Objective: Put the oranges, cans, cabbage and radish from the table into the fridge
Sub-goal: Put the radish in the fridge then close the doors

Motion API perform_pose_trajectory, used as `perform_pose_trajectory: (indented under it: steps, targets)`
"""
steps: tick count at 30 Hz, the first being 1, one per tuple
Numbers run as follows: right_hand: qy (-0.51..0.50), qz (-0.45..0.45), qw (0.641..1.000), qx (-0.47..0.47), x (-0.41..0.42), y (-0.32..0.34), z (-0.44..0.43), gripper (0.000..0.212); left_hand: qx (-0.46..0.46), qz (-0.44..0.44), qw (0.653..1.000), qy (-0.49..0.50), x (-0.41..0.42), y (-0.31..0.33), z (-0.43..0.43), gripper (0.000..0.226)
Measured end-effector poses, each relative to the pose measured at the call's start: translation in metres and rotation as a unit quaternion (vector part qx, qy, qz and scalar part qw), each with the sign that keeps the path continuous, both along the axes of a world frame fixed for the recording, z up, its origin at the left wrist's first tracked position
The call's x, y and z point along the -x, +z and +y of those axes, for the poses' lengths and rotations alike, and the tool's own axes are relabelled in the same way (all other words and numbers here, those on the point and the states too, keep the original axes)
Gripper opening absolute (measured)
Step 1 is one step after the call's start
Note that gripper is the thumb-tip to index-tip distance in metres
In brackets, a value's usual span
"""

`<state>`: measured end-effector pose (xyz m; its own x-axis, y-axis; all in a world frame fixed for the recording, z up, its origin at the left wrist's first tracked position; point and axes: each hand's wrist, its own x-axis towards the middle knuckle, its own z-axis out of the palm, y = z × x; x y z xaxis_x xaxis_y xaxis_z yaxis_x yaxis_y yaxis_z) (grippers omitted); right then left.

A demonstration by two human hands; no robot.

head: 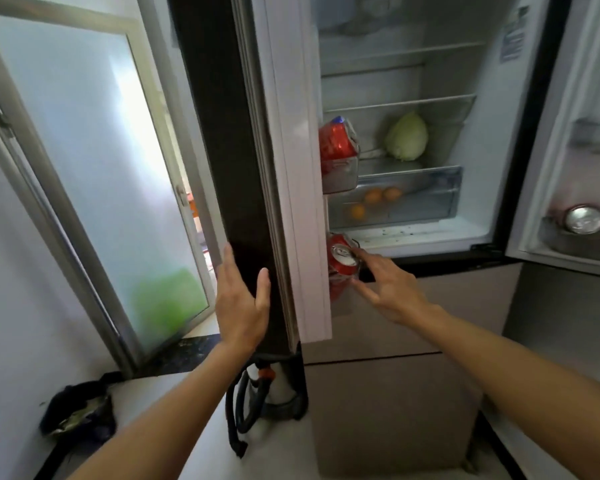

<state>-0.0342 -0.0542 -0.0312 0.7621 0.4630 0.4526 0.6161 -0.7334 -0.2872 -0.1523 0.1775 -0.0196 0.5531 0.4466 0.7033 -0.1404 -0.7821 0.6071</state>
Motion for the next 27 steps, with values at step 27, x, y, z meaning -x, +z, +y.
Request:
perform_pose_trajectory:
  steps: [27]
  targets:
    - [0.003,-0.199,0.968,-0.150,-0.136,0.060,-0.078,0.063,-0.343,0.048,0.938,0.020,-0.182,0.031,-0.115,0.047]
